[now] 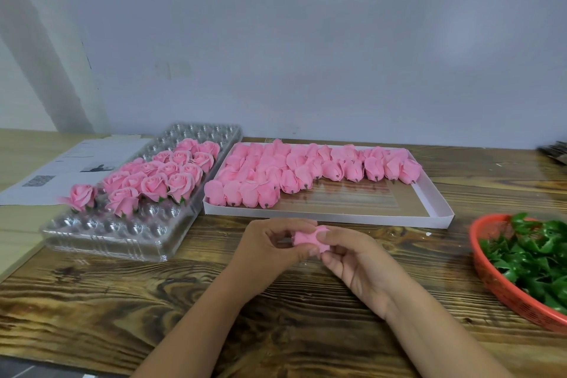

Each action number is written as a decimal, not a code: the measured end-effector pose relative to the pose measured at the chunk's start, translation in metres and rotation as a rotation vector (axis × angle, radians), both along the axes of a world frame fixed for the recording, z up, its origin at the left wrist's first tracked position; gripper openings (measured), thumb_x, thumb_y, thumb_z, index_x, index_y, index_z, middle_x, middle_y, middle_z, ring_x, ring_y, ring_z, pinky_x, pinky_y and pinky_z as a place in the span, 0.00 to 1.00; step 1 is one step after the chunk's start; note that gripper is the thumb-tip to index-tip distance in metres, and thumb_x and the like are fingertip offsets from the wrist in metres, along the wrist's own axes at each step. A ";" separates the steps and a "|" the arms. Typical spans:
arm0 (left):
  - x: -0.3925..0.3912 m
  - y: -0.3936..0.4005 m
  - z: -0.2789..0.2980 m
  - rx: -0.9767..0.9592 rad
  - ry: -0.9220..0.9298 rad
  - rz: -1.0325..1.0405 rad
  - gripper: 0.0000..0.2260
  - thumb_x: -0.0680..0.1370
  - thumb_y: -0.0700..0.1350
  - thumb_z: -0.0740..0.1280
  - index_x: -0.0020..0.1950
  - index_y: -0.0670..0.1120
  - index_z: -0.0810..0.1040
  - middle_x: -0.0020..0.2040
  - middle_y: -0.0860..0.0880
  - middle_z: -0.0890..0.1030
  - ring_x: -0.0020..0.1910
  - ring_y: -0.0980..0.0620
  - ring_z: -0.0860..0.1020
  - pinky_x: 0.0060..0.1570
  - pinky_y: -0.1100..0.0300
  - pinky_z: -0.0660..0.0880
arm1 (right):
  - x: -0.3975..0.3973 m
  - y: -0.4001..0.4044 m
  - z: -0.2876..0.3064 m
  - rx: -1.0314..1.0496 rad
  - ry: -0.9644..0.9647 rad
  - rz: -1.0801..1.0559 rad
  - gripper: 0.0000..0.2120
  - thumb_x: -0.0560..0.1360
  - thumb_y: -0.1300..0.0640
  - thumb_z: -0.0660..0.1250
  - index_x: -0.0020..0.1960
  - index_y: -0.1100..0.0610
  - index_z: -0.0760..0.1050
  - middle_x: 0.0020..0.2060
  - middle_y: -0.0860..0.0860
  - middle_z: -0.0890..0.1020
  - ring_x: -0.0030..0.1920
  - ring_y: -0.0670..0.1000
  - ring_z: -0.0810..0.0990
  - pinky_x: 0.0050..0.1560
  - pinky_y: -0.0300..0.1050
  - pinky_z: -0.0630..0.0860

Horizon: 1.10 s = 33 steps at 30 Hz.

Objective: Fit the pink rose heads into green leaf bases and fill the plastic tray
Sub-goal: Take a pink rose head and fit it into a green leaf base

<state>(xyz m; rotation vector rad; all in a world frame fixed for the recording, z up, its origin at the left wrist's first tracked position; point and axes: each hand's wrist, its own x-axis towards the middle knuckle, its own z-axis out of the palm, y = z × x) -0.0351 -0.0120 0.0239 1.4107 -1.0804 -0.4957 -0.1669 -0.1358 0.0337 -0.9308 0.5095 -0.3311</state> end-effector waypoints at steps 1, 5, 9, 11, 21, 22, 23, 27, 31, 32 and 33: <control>0.000 0.001 0.000 0.009 -0.018 0.004 0.14 0.72 0.37 0.78 0.54 0.50 0.87 0.52 0.54 0.87 0.53 0.53 0.85 0.53 0.64 0.80 | 0.000 0.000 0.000 0.011 0.016 -0.011 0.08 0.62 0.61 0.75 0.41 0.62 0.86 0.38 0.57 0.84 0.34 0.47 0.82 0.35 0.35 0.79; -0.002 0.001 0.002 0.011 -0.057 0.012 0.15 0.73 0.37 0.77 0.56 0.51 0.86 0.52 0.56 0.87 0.53 0.56 0.85 0.53 0.66 0.79 | 0.000 0.000 -0.001 0.026 0.055 -0.026 0.04 0.66 0.64 0.74 0.41 0.62 0.86 0.38 0.58 0.83 0.34 0.48 0.82 0.34 0.36 0.80; -0.003 0.000 0.002 -0.002 -0.044 0.020 0.14 0.73 0.38 0.77 0.57 0.50 0.86 0.52 0.55 0.87 0.53 0.55 0.85 0.53 0.65 0.79 | 0.000 -0.001 -0.001 0.023 0.063 -0.021 0.05 0.67 0.62 0.74 0.42 0.63 0.85 0.38 0.58 0.83 0.33 0.49 0.82 0.34 0.36 0.80; -0.002 -0.001 0.001 -0.008 -0.019 0.028 0.14 0.73 0.38 0.77 0.56 0.50 0.87 0.51 0.54 0.88 0.53 0.54 0.85 0.53 0.64 0.80 | -0.001 -0.001 -0.002 -0.002 0.057 -0.002 0.07 0.68 0.61 0.74 0.44 0.63 0.86 0.42 0.59 0.84 0.35 0.48 0.82 0.36 0.36 0.80; 0.000 -0.003 0.000 -0.072 0.371 0.051 0.10 0.68 0.39 0.78 0.49 0.46 0.89 0.49 0.43 0.88 0.48 0.50 0.86 0.47 0.64 0.80 | -0.004 -0.004 0.004 -0.196 0.117 0.054 0.19 0.68 0.44 0.74 0.51 0.57 0.85 0.42 0.56 0.85 0.38 0.49 0.83 0.38 0.39 0.80; 0.001 -0.003 0.000 -0.074 0.406 0.058 0.11 0.68 0.40 0.78 0.50 0.45 0.89 0.49 0.42 0.88 0.48 0.51 0.86 0.46 0.65 0.80 | -0.005 -0.004 0.005 -0.216 0.144 0.048 0.19 0.72 0.43 0.71 0.52 0.57 0.85 0.43 0.56 0.86 0.38 0.50 0.83 0.38 0.40 0.80; 0.002 -0.002 0.000 -0.070 0.425 0.063 0.12 0.68 0.40 0.78 0.50 0.44 0.88 0.49 0.42 0.87 0.48 0.51 0.86 0.46 0.65 0.80 | -0.007 -0.005 0.006 -0.234 0.176 0.037 0.18 0.76 0.43 0.67 0.54 0.57 0.83 0.43 0.56 0.86 0.38 0.50 0.83 0.38 0.41 0.80; 0.005 -0.002 0.000 -0.056 0.483 0.048 0.12 0.69 0.42 0.77 0.52 0.45 0.88 0.52 0.43 0.87 0.50 0.52 0.85 0.47 0.64 0.80 | -0.033 -0.011 0.015 -0.380 0.272 -0.038 0.13 0.82 0.51 0.61 0.57 0.59 0.79 0.42 0.56 0.87 0.38 0.51 0.83 0.37 0.41 0.80; 0.005 -0.002 -0.001 -0.041 0.511 0.038 0.15 0.67 0.47 0.80 0.52 0.47 0.89 0.52 0.44 0.87 0.49 0.54 0.85 0.46 0.65 0.79 | -0.082 -0.031 0.045 -0.608 0.293 -0.125 0.07 0.79 0.59 0.66 0.54 0.55 0.81 0.43 0.55 0.87 0.37 0.48 0.84 0.37 0.38 0.82; 0.006 -0.002 -0.001 -0.040 0.517 0.033 0.15 0.66 0.48 0.81 0.52 0.48 0.89 0.52 0.44 0.87 0.50 0.54 0.85 0.46 0.64 0.80 | -0.097 -0.041 0.055 -0.677 0.295 -0.161 0.07 0.78 0.59 0.67 0.53 0.55 0.82 0.43 0.55 0.87 0.37 0.47 0.84 0.36 0.37 0.81; 0.007 -0.002 -0.002 -0.037 0.518 0.031 0.16 0.66 0.48 0.83 0.52 0.49 0.89 0.53 0.44 0.87 0.51 0.53 0.85 0.47 0.63 0.80 | -0.113 -0.051 0.064 -0.752 0.305 -0.205 0.06 0.77 0.58 0.68 0.52 0.53 0.83 0.42 0.54 0.87 0.37 0.47 0.84 0.35 0.36 0.81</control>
